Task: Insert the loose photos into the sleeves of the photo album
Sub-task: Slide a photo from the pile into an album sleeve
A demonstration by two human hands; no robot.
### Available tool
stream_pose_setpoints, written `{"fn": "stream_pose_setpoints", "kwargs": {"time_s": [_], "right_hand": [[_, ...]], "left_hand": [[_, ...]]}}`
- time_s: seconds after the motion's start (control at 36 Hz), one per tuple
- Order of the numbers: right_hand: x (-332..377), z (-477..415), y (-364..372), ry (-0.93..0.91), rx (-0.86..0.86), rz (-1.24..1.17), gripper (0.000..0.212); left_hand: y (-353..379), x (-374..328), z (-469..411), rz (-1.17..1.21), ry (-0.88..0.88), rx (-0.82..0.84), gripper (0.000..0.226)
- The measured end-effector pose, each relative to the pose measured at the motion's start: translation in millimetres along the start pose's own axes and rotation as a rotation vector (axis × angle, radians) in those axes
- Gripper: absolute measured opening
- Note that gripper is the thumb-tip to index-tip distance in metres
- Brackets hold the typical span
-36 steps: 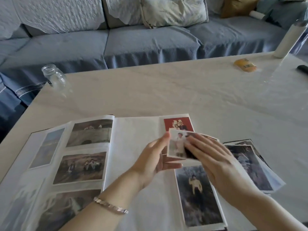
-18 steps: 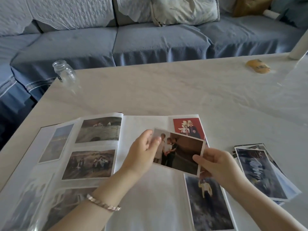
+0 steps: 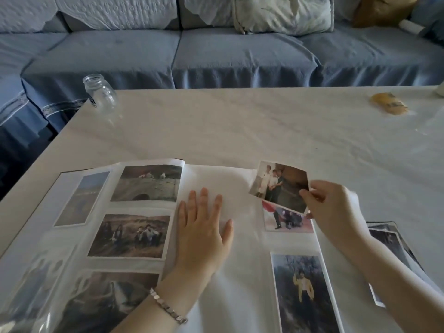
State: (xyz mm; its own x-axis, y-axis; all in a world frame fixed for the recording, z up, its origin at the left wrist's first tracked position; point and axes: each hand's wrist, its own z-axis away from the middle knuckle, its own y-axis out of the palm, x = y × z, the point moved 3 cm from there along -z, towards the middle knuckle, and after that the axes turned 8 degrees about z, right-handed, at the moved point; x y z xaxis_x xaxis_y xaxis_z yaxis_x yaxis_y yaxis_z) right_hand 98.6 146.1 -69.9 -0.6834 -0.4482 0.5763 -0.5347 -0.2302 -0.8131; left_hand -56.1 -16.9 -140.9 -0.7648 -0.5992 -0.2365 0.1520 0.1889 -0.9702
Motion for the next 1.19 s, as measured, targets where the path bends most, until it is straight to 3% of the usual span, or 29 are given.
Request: {"fn": "stream_pose_setpoints", "kwargs": {"time_s": [0.11, 0.31, 0.5, 0.61, 0.81, 1.11, 1.19], "right_hand": [[0.6, -4.1, 13.0, 0.055, 0.158, -0.019, 0.019], [-16.8, -27.0, 22.0, 0.290, 0.403, -0.277, 0.005], [-3.3, -41.9, 43.4, 0.276, 0.526, -0.309, 0.010], [17.7, -42.9, 62.7, 0.191, 0.544, -0.288, 0.003], [42.0, -44.6, 79.0, 0.059, 0.576, -0.160, 0.012], [23.5, -35.8, 73.5, 0.196, 0.421, -0.348, 0.003], [25.3, -36.3, 76.6, 0.211, 0.417, -0.342, 0.003]], "left_hand": [[2.9, 0.4, -0.1, -0.017, 0.013, -0.029, 0.061], [4.0, 2.3, -0.2, 0.003, -0.003, -0.055, 0.060], [3.8, 0.6, 0.0, 0.028, 0.010, -0.067, 0.060], [2.2, -0.6, 0.1, 0.039, 0.012, -0.065, 0.062], [-0.7, -2.5, -0.7, 0.062, -0.008, -0.017, 0.062], [-34.0, 20.4, -16.7, -0.230, 0.101, 0.027, 0.072], [-43.2, 41.1, -20.0, -0.187, 0.062, 0.033, 0.081]]}}
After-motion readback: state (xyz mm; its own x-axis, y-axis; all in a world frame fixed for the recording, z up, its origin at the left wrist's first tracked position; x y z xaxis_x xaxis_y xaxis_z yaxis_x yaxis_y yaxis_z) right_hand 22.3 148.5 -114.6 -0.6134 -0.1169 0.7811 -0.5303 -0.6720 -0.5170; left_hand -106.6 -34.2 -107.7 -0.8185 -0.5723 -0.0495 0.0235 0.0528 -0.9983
